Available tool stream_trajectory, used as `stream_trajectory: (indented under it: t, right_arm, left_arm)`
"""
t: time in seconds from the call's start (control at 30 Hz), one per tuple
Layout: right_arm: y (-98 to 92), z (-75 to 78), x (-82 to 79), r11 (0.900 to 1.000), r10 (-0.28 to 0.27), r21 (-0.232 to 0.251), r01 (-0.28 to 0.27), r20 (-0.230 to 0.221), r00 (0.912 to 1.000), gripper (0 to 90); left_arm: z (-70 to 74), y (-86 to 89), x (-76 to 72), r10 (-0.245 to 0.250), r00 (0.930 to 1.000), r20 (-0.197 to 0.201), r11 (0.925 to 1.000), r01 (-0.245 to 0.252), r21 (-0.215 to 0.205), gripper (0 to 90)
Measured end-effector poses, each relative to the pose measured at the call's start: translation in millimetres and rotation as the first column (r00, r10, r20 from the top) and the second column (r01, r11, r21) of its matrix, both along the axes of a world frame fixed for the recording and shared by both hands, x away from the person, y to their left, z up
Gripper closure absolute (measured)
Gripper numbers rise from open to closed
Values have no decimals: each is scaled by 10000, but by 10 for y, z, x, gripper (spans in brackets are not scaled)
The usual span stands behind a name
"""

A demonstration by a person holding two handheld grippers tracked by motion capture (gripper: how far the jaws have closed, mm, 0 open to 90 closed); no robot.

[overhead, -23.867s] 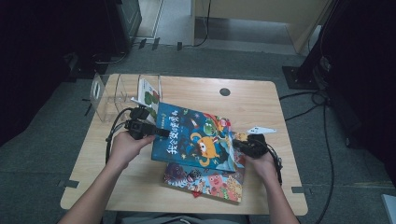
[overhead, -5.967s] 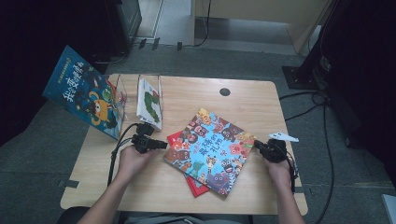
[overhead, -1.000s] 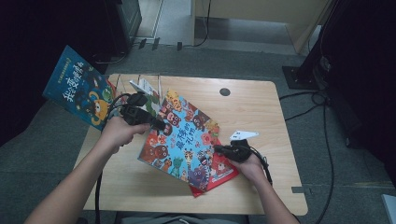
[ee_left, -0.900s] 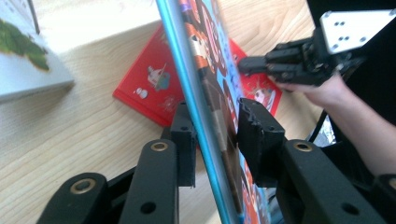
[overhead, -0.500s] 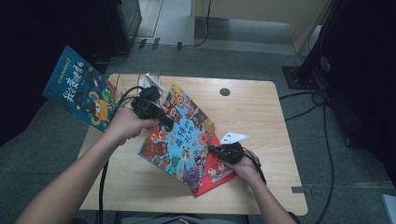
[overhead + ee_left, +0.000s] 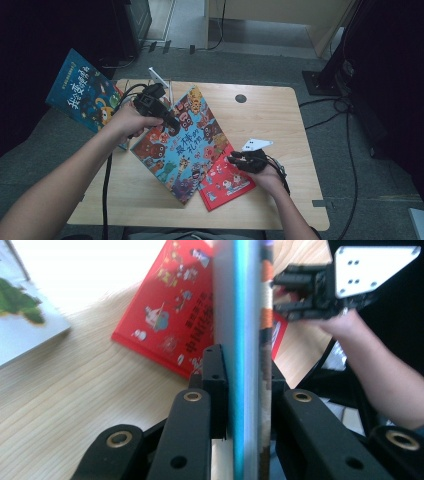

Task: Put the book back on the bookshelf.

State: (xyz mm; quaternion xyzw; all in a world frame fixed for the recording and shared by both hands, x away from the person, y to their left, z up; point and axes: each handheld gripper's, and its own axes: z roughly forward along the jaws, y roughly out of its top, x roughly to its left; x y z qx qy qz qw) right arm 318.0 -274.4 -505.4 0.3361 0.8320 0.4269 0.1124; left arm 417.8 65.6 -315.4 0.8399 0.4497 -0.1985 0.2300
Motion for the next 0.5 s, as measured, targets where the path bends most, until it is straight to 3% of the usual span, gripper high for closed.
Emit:
stream_trajectory:
  t: [0.1, 0.23, 0.37, 0.5]
  right_arm:
    - [0, 7, 11, 10000, -24, -9, 24, 23, 10000, 692]
    - [18, 12, 27, 10000, -9, 1, 9, 61, 10000, 679]
    - [63, -11, 35, 9998, 191, -96, -189, 185, 9996, 661]
    - [103, -27, 74, 9997, 214, -71, -214, 32, 9998, 638]
  left_arm:
    - [65, -3, -57, -290, 9996, 76, 9990, 287, 332, 812]
    - [106, 49, -121, -474, 9986, 246, 9983, 465, 351, 810]
    - [129, 175, -144, -155, 9998, 155, 9995, 150, 275, 813]
    - [172, 339, -171, 246, 9996, 116, 9997, -246, -38, 815]
